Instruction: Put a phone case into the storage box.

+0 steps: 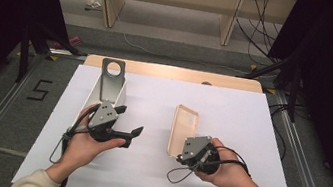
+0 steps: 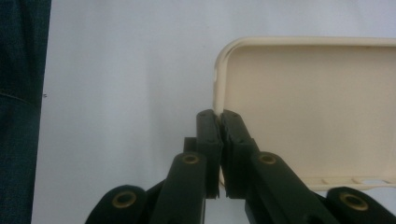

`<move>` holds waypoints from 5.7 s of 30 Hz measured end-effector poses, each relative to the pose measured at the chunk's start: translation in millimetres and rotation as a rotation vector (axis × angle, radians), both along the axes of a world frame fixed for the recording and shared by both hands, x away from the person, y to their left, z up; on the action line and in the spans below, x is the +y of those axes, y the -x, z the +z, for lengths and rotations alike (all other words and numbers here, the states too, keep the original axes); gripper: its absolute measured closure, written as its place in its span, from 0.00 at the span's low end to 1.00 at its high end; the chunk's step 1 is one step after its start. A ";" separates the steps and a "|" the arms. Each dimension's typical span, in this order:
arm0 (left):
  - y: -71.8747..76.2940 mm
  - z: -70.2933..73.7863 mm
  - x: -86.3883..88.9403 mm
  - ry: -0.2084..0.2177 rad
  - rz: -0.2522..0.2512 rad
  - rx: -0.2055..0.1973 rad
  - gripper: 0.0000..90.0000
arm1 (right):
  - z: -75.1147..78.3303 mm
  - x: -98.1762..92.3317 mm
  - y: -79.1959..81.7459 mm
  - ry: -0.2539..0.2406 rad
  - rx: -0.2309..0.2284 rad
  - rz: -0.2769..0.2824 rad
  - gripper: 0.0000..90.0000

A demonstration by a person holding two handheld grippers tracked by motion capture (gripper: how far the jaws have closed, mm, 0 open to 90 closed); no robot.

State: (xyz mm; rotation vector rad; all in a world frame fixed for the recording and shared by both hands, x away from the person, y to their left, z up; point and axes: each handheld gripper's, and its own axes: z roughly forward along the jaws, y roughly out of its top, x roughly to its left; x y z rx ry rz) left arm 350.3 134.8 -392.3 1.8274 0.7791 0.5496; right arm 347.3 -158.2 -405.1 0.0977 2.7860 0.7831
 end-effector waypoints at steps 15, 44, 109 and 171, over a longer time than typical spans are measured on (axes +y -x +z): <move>-37.1 19.5 -54.7 -0.041 -0.092 0.047 0.20 | 2.2 3.1 1.5 -0.003 -0.012 0.011 0.97; -89.0 12.6 -94.2 -0.136 -0.048 0.229 0.52 | 4.6 11.7 4.6 -0.005 -0.027 0.030 0.97; -76.2 53.9 -90.3 0.046 0.008 0.075 0.92 | -3.9 -1.3 -13.1 -0.185 -0.065 -0.167 0.39; -69.6 96.5 25.8 0.190 0.168 -0.039 0.92 | -2.9 -74.3 -31.7 -0.544 -0.001 -0.547 0.22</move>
